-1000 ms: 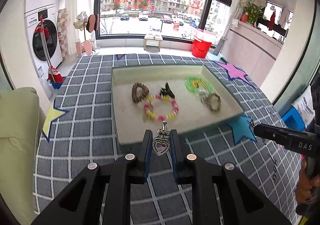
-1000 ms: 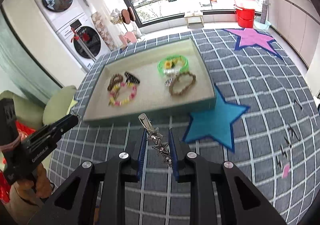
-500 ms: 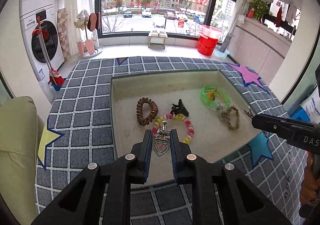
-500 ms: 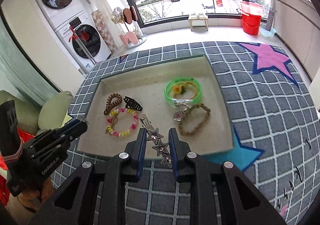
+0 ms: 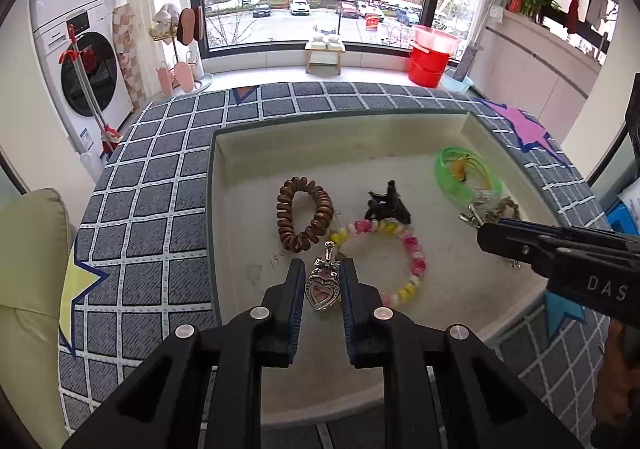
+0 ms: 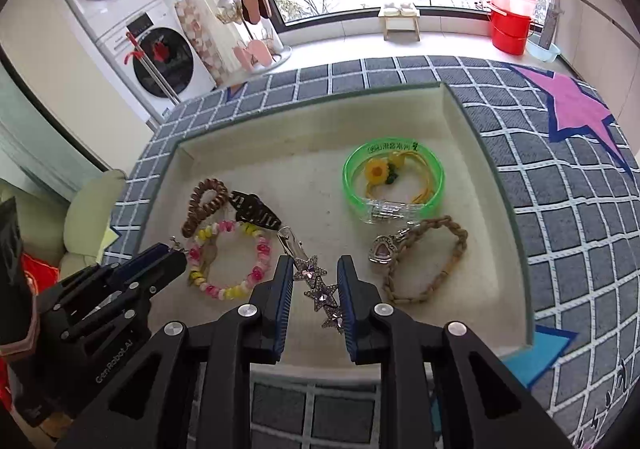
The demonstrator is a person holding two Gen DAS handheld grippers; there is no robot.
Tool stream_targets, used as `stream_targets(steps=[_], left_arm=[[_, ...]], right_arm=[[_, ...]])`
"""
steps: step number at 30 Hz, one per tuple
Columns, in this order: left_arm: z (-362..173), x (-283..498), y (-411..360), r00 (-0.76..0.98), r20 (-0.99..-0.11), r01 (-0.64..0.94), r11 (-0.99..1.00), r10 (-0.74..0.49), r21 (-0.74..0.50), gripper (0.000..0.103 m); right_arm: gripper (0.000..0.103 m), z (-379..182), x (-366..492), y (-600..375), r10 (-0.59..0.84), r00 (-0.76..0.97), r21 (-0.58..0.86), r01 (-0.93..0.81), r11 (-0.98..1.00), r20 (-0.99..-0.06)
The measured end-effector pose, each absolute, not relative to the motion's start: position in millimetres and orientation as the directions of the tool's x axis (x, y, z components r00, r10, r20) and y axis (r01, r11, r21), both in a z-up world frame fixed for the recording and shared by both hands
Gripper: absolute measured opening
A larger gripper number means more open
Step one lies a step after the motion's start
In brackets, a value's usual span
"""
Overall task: Organize jewelry
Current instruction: 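Open the right tool to drop the star clip beside the braided bracelet while the left tool lowers the pendant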
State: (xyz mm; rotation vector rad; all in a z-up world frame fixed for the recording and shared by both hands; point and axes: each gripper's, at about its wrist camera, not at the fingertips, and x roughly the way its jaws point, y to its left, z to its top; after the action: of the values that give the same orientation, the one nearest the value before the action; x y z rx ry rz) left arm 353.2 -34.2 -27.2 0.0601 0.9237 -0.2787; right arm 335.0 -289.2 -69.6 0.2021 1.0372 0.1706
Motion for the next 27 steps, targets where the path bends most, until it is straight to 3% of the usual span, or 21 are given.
stream_targets(steps=[6, 17, 27], left_arm=[[-33.5, 360.0, -37.5, 0.563, -0.802, 0.249, 0.966, -0.2, -0.066, 0.032], [-34.6, 358.0, -48.9, 0.579, -0.798, 0.261, 0.965, -0.167, -0.013, 0.032], [-33.8, 353.1, -56.1, 0.588, -0.793, 0.274, 0.962, -0.162, 0.007, 0.032]], right_arm=[[0.025, -81.9, 343.1, -297.1, 0.144, 0.503, 0.179, 0.021, 0.984, -0.852], [0.026, -82.1, 340.2, -302.7, 0.13, 0.506, 0.17, 0.034, 0.985, -0.852], [0.043, -81.1, 337.5, -305.6, 0.155, 0.503, 0.196, 0.029, 0.98, -0.85]])
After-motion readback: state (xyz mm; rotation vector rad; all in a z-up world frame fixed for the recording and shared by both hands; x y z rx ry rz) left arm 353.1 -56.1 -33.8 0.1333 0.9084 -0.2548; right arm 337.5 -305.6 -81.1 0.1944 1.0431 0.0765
